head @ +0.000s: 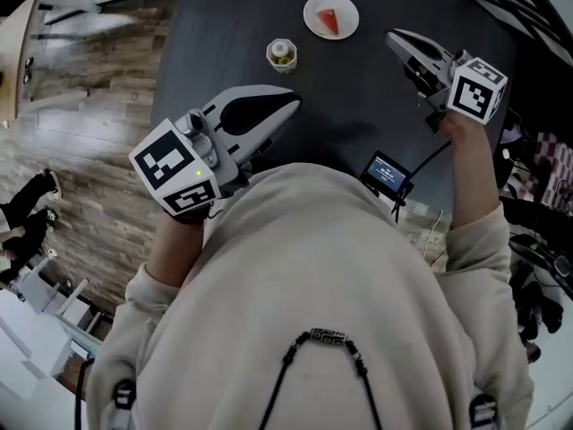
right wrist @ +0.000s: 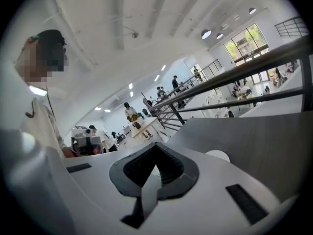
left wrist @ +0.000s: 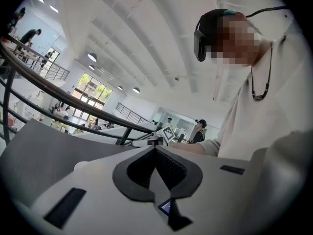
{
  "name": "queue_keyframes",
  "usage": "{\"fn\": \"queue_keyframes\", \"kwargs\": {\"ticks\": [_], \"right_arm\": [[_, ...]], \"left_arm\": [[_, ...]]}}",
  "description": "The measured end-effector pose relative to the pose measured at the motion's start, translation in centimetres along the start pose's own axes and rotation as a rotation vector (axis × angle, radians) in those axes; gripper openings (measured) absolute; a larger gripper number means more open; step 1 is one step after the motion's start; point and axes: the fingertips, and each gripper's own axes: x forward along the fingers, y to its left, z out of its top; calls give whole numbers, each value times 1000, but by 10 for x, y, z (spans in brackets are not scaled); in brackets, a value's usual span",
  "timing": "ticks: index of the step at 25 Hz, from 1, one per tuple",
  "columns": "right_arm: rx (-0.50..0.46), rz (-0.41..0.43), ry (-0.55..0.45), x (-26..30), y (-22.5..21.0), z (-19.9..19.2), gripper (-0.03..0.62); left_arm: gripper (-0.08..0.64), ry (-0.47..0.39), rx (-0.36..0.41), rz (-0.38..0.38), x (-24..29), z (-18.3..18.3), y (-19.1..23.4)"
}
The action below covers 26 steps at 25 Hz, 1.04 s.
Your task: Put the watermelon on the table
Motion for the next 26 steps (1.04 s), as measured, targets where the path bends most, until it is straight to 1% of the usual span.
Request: {"fn": "queue_keyframes", "kwargs": {"ticks": [1,2,5,9,12,16,18,20,21,23,26], "right_arm": [[-17,10,-35,-8,13,4,15],[-36,3,-66,-16,21,9,15],[-118,-50,-120,-40,42,19,15],[-186,-44,-191,-58,83,37,15],[-212,-45,-233,-69,109,38,15],[-209,-38,-257,-75,136,34,15],[-249,-53,-246,-72,150,39,15],[-291,-63,-239,-71,161,48,15],[-296,-64,-243,-72,163,50,15],[-287,-65,-258,-78,162,47,15],[-257,-71,-283,-89,156,32,15]], "left_arm": [[6,4,10,-9,3,1,-2],[6,9,21,-18,8,1,-4],[6,21,56,-50,27,2,-7],[6,30,102,-91,34,9,-7],[6,34,114,-126,33,7,-13],[6,58,115,-170,31,5,-21],[6,61,122,-187,26,12,-21],[6,43,142,-193,20,22,-22],[6,35,151,-195,19,25,-23],[6,32,161,-198,20,22,-27],[6,54,159,-202,22,9,-34]]}}
